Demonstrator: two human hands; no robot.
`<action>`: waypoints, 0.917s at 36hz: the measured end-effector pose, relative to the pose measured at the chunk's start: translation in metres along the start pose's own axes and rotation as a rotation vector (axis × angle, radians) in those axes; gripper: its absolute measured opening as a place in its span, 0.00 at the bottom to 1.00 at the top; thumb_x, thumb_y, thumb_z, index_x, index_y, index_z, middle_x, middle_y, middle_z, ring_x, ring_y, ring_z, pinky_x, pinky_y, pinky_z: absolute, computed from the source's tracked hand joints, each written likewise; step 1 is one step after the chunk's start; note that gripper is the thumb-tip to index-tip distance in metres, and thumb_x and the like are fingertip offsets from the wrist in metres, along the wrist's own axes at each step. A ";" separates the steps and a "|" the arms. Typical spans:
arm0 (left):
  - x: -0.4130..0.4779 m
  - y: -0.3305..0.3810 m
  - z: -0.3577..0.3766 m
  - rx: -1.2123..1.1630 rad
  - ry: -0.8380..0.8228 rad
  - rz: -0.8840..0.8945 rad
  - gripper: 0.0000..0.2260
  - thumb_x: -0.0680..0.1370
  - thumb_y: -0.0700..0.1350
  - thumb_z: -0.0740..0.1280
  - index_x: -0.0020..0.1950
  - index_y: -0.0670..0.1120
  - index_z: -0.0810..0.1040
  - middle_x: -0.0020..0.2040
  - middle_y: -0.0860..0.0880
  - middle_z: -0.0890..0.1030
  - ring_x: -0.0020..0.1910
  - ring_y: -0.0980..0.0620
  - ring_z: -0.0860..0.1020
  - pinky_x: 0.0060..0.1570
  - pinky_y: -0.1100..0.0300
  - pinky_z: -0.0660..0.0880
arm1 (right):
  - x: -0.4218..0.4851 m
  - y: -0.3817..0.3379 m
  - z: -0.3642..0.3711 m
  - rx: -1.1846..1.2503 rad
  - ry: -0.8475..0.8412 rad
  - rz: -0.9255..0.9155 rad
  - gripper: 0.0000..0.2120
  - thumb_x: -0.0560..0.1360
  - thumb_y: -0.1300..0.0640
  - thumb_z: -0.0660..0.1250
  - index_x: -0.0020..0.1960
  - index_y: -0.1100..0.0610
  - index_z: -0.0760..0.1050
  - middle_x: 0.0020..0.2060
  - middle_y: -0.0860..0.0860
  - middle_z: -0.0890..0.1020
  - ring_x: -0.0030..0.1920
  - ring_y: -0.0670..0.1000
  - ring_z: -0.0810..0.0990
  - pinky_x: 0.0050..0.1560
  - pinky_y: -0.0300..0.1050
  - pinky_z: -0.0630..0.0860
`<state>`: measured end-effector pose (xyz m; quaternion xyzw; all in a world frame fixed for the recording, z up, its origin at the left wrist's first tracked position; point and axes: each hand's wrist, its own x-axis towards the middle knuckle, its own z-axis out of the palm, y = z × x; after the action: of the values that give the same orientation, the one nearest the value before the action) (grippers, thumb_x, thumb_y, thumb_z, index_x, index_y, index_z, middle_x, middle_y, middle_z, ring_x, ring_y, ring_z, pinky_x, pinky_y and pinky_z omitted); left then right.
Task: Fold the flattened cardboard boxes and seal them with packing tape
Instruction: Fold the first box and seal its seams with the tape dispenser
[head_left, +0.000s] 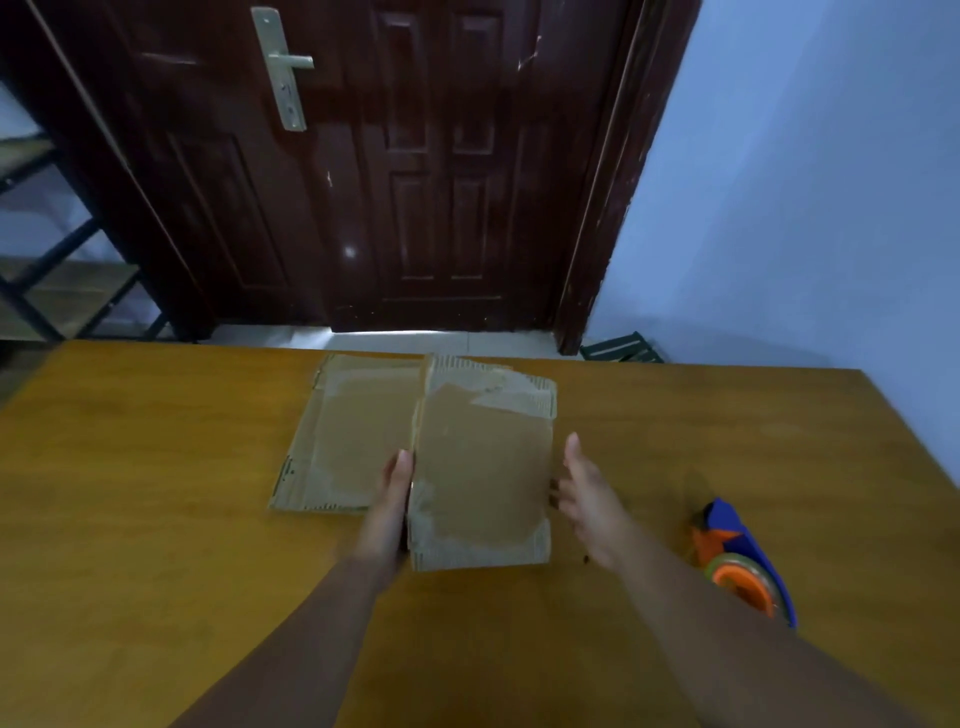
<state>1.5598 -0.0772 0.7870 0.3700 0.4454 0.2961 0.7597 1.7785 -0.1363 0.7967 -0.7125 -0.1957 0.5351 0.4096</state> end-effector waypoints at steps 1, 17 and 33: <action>-0.003 -0.003 0.000 0.004 -0.018 -0.022 0.36 0.72 0.65 0.58 0.77 0.50 0.58 0.69 0.44 0.72 0.65 0.42 0.73 0.64 0.39 0.70 | -0.003 0.003 0.001 0.013 0.000 0.013 0.36 0.75 0.30 0.48 0.76 0.50 0.57 0.73 0.53 0.65 0.71 0.56 0.65 0.70 0.55 0.59; -0.019 0.002 0.012 0.267 -0.245 -0.053 0.54 0.62 0.48 0.79 0.77 0.60 0.47 0.68 0.52 0.69 0.61 0.47 0.75 0.57 0.44 0.75 | -0.018 0.018 -0.032 0.515 0.070 0.048 0.43 0.68 0.23 0.46 0.74 0.45 0.62 0.72 0.56 0.66 0.71 0.59 0.64 0.70 0.61 0.60; -0.028 0.006 0.005 0.542 -0.399 0.086 0.45 0.70 0.46 0.75 0.75 0.64 0.48 0.68 0.63 0.64 0.59 0.69 0.72 0.48 0.69 0.76 | -0.020 0.005 -0.051 0.400 -0.016 0.075 0.27 0.73 0.40 0.66 0.68 0.51 0.72 0.60 0.57 0.79 0.62 0.59 0.76 0.66 0.62 0.68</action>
<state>1.5516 -0.0974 0.8062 0.6276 0.3346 0.1204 0.6926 1.8176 -0.1728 0.8099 -0.6194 -0.0620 0.5837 0.5213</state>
